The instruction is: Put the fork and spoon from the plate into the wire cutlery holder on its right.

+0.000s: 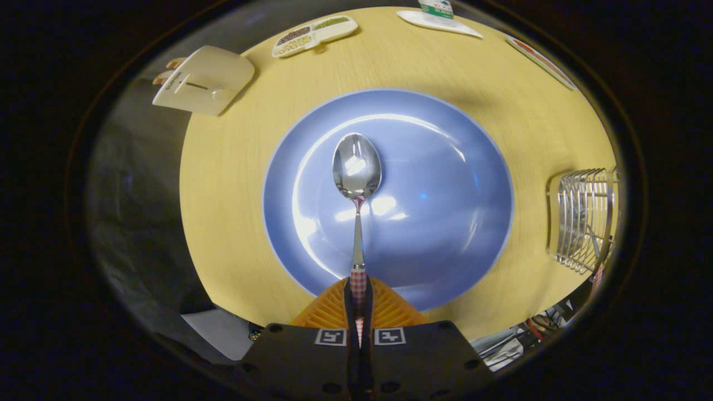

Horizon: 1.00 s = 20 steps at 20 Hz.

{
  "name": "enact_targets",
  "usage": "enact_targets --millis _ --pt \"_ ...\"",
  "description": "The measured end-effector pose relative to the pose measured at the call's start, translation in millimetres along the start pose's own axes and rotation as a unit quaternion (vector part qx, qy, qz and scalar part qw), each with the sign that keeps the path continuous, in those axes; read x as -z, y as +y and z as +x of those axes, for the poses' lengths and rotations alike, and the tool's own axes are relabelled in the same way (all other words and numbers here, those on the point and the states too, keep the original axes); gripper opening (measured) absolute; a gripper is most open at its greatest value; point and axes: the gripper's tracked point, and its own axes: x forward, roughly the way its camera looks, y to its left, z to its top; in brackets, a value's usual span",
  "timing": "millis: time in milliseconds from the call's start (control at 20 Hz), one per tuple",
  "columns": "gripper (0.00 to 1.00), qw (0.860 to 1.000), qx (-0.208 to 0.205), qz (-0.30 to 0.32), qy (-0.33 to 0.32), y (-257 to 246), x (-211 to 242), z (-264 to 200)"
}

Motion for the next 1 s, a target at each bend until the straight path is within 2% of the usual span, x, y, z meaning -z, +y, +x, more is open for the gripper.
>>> enact_targets --millis 400,600,750,1000 --pt "0.04 0.999 -0.027 -0.022 0.023 -6.3 30.2 -61.9" --pt "0.04 1.000 -0.019 -0.015 0.020 -28.3 34.4 -97.9" --pt "0.04 1.000 -0.017 0.018 0.017 -49.8 35.7 -124.9" --pt "0.04 0.998 0.017 0.053 -0.010 -104.3 21.3 -154.8"
